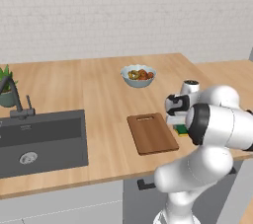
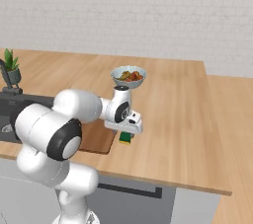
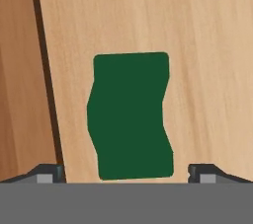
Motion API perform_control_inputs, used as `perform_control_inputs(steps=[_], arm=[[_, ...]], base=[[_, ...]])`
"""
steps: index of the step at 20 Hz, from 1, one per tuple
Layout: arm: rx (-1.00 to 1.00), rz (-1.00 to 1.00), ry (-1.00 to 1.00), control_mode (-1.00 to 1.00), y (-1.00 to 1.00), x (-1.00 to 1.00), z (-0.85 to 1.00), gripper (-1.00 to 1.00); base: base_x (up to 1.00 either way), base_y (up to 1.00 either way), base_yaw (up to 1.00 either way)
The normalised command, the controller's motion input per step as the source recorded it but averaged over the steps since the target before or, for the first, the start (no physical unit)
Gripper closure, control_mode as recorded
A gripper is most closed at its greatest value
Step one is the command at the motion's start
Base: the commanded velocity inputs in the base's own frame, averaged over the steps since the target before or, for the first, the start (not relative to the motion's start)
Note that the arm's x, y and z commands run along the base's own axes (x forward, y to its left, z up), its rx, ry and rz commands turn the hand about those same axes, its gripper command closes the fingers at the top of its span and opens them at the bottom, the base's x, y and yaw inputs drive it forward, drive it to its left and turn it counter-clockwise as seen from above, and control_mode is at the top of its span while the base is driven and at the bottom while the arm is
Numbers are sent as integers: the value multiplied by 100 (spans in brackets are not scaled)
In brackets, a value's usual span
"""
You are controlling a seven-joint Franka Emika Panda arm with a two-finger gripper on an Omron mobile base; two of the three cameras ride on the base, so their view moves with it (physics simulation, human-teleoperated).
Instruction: Pick up the sponge from the counter and clean the cutting board by briefly scrubbing or pressing down on the cutting board. Once finished, release the sponge.
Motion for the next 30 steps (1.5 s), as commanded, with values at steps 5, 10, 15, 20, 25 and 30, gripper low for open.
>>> perform_control_inputs(steps=[5, 10, 15, 20, 25, 30], arm=[[0, 0, 0, -100, 0, 1, -29, -100], [0, 0, -1, -100, -1, 0, -25, -100], [0, 0, -2, -100, -6, 0, -24, -100], [0, 0, -3, -100, -4, 0, -17, 100], [0, 0, -4, -100, 0, -7, -1, 100], [1, -4, -17, -100, 48, -26, 58, 100]], base=[[0, 0, 0], [0, 0, 0], [0, 0, 0], [0, 0, 0], [0, 0, 0], [0, 0, 0]])
